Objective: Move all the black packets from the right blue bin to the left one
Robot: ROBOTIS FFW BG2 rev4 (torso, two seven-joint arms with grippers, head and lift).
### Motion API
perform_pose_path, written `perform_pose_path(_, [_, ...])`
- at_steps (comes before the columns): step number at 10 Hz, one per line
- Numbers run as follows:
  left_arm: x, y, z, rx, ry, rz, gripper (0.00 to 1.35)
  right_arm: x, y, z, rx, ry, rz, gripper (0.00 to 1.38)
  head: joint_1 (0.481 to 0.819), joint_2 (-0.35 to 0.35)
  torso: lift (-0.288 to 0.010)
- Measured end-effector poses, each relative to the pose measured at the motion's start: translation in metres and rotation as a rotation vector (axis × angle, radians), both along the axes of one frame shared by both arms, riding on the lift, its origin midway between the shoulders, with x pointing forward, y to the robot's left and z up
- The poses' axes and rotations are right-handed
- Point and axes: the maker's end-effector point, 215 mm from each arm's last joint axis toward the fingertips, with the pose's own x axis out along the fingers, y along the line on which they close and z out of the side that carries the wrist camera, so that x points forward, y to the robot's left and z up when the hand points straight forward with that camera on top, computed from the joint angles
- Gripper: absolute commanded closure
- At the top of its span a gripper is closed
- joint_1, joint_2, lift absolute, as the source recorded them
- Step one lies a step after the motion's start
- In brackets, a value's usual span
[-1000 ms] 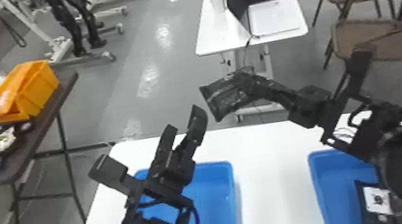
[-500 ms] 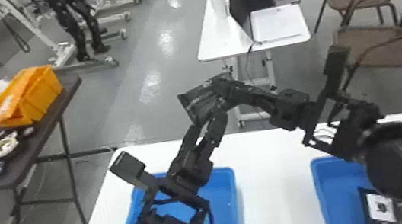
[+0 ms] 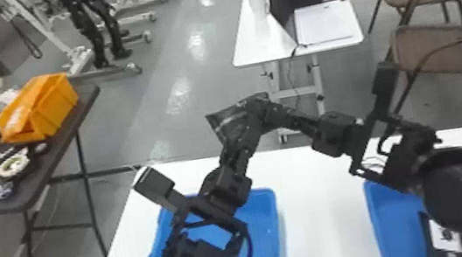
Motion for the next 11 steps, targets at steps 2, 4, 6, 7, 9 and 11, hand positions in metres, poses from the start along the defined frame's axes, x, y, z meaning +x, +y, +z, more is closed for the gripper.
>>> perform_pose_path(2, [0.003,0.002,0.007,0.034,-0.021,-0.006,1.23,0.0,0.0,-0.004,0.0,0.009,0.0,1.28,0.677,0.243,0.0])
perform_pose_path(4, [0.0,0.014,0.006,0.055,-0.029,0.042,1.23,-0.002,-0.001,-0.007,0.001,0.016,-0.001,0.9,0.679,0.257,0.0])
perform_pose_path(6, [-0.001,0.033,0.007,0.107,-0.048,0.1,1.23,0.003,-0.015,-0.005,-0.023,-0.024,-0.041,0.01,0.676,0.263,0.0])
perform_pose_path(7, [-0.004,0.061,0.002,0.208,-0.052,0.171,1.23,0.012,-0.039,-0.003,-0.106,-0.093,-0.112,0.11,0.674,0.264,0.0])
perform_pose_path(9, [-0.022,0.117,-0.028,0.543,-0.018,0.286,1.23,0.017,-0.102,-0.022,-0.284,-0.145,-0.296,0.28,0.695,0.264,0.0])
perform_pose_path(11, [-0.044,0.138,-0.062,0.783,0.043,0.314,0.96,0.0,-0.151,-0.051,-0.371,-0.117,-0.425,0.31,0.695,0.244,0.0])
